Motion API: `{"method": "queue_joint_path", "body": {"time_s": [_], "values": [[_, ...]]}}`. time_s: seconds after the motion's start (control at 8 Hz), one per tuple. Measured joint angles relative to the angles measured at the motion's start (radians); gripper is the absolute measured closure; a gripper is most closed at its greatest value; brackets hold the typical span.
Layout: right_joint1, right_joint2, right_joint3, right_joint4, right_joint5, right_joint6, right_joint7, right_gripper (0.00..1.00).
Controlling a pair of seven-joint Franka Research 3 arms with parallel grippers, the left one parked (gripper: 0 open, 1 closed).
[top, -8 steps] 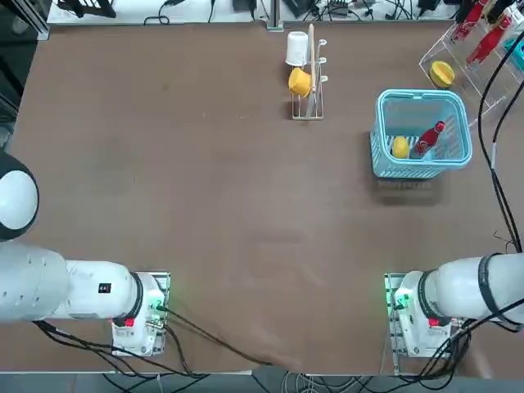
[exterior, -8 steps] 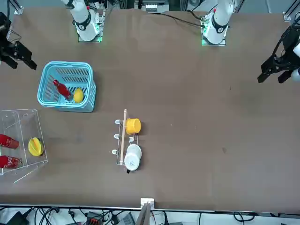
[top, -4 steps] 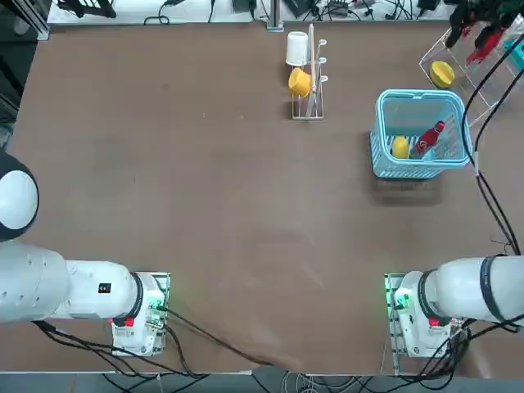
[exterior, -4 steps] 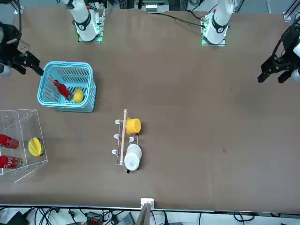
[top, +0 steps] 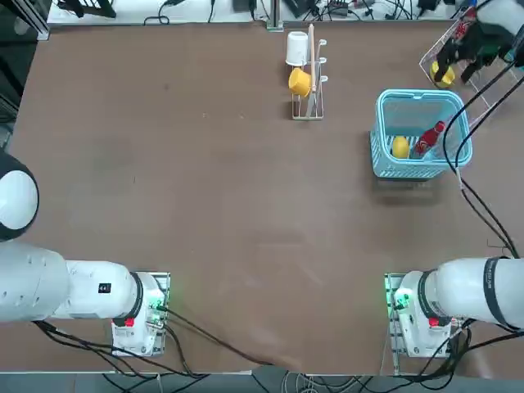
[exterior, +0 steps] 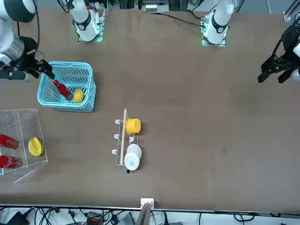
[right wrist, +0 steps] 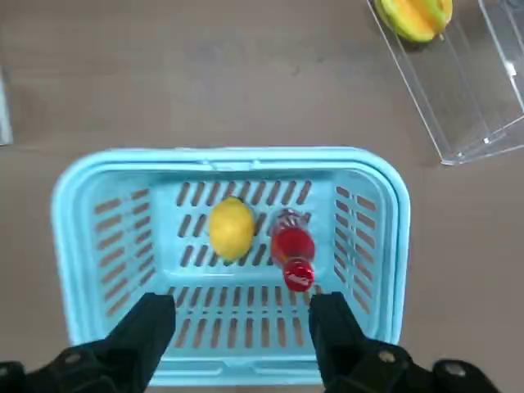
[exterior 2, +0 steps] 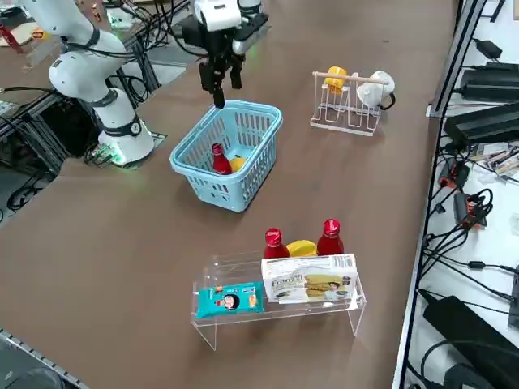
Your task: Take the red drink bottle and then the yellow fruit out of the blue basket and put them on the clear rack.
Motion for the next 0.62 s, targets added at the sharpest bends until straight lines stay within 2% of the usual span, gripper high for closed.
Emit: {"method": "queue_joint_path", "body": {"time_s": [0.62], "values": [[-0.055, 0.021, -0.001, -0.184, -0.003, 0.227, -0.032, 0.0]]}}
